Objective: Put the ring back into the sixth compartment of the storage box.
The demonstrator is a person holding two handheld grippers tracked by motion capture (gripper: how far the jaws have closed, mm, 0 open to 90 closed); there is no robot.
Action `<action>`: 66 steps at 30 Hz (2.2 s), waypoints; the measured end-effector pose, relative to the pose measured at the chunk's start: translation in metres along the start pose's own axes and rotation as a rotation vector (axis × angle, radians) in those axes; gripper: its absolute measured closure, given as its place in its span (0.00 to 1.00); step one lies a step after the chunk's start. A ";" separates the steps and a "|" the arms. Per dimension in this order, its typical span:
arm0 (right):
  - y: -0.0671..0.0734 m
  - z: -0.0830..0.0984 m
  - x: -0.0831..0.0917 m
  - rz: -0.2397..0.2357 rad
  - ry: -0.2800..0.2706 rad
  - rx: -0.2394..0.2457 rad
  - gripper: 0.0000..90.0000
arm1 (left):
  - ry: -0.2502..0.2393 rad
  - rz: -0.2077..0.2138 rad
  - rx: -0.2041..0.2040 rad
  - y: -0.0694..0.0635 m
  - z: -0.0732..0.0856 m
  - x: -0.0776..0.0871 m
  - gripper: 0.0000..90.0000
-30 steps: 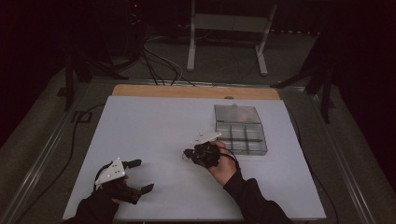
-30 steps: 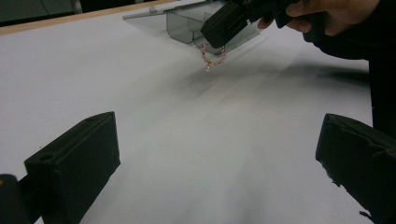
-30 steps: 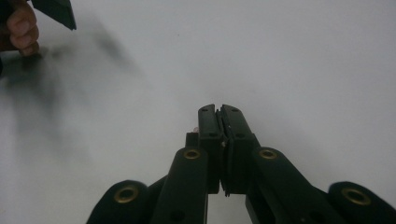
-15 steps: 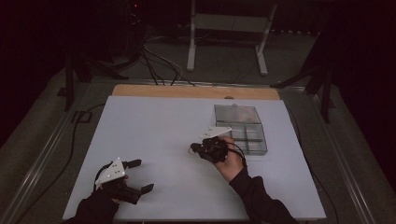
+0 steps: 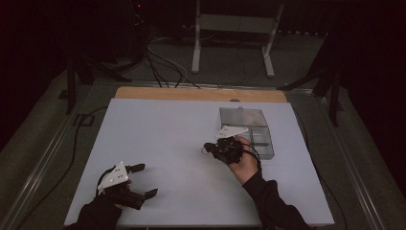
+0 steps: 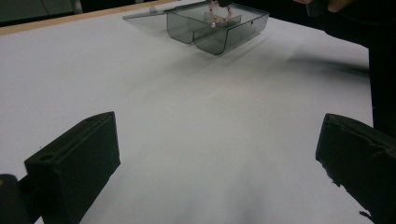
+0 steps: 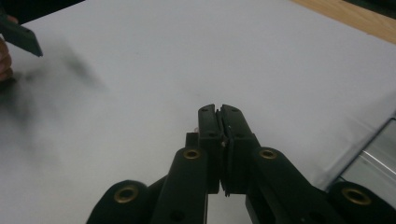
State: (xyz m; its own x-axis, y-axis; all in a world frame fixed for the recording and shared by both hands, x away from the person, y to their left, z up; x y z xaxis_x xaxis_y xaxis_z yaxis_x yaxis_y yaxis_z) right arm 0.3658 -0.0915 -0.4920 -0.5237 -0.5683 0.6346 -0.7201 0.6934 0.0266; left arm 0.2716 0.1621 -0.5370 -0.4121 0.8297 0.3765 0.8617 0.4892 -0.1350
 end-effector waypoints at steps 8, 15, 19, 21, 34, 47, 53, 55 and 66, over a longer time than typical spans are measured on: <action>-0.011 0.001 0.009 0.024 -0.008 -0.015 0.97 | 0.003 0.001 -0.004 0.000 0.000 0.000 0.01; -0.020 0.003 0.015 0.043 -0.012 -0.025 0.97 | 0.001 0.001 -0.003 0.000 0.000 0.000 0.01; -0.026 0.005 0.020 0.053 -0.020 -0.038 0.97 | 0.005 -0.001 -0.006 0.000 0.000 0.000 0.01; -0.030 0.006 0.022 0.064 -0.020 -0.041 0.97 | 0.001 0.001 -0.003 0.000 0.000 0.000 0.01; -0.056 0.017 0.039 0.118 -0.027 -0.085 0.97 | 0.005 -0.002 -0.003 0.000 0.000 -0.001 0.01; -0.082 0.027 0.058 0.174 -0.045 -0.134 0.97 | 0.016 -0.002 -0.009 -0.001 0.001 -0.001 0.01; -0.092 0.031 0.066 0.195 -0.050 -0.153 0.97 | 0.010 -0.001 -0.004 -0.001 0.001 -0.001 0.01; -0.095 0.033 0.068 0.202 -0.049 -0.159 0.97 | 0.007 0.000 -0.004 -0.001 0.000 -0.001 0.01; -0.110 0.040 0.078 0.234 -0.051 -0.186 0.97 | 0.010 -0.001 -0.006 -0.001 0.000 -0.001 0.01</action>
State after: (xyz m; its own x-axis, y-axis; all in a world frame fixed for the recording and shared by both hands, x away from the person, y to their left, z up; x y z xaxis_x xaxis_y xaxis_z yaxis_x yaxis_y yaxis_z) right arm 0.3857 -0.2298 -0.4763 -0.6913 -0.4013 0.6009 -0.4836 0.8749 0.0279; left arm 0.2711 0.1613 -0.5376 -0.4102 0.8266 0.3854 0.8631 0.4884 -0.1288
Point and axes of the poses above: each handheld gripper's, and its own axes: x roughly backward along the jaws, z roughly out of its underside, y roughly to its left, the point moved 7 cm from there along -x, roughly forward along the jaws, and after that the axes turned 4 degrees about z, right-handed, at the moved point
